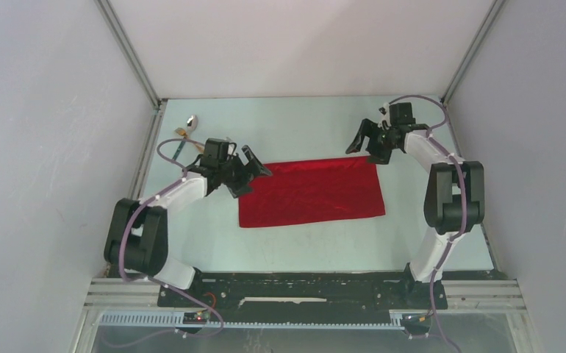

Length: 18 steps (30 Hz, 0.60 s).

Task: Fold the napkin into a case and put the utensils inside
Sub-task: Smooth out the rectangle-folded napkin at the center of the board.

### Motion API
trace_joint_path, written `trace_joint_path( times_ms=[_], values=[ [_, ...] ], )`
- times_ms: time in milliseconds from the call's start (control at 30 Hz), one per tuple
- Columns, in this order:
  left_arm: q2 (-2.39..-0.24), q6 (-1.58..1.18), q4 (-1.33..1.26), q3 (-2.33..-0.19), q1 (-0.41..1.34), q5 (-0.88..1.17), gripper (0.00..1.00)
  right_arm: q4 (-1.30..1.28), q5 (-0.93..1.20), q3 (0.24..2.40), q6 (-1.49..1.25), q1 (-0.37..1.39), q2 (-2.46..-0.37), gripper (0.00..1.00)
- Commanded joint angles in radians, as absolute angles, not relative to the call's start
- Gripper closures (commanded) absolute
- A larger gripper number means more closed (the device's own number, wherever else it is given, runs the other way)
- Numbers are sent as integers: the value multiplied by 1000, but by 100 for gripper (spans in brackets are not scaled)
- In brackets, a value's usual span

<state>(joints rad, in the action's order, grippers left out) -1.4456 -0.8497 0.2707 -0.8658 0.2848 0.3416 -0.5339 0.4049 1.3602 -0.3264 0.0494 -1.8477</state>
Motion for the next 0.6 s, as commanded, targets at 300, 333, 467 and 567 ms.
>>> trace_joint_path(
  times_ms=[300, 333, 467, 567],
  values=[
    [-1703, -1023, -149, -939, 153, 352, 0, -90, 727, 1354, -578, 38, -2035, 9],
    [-1720, -1027, -154, -945, 152, 348, 0, -87, 734, 1354, -578, 34, -2044, 9],
    [-1776, -1044, -164, -957, 140, 308, 0, -84, 741, 1353, -569, 14, -2085, 9],
    [-1799, -1045, -169, -962, 128, 274, 0, -81, 743, 1354, -562, 8, -2117, 10]
  ],
)
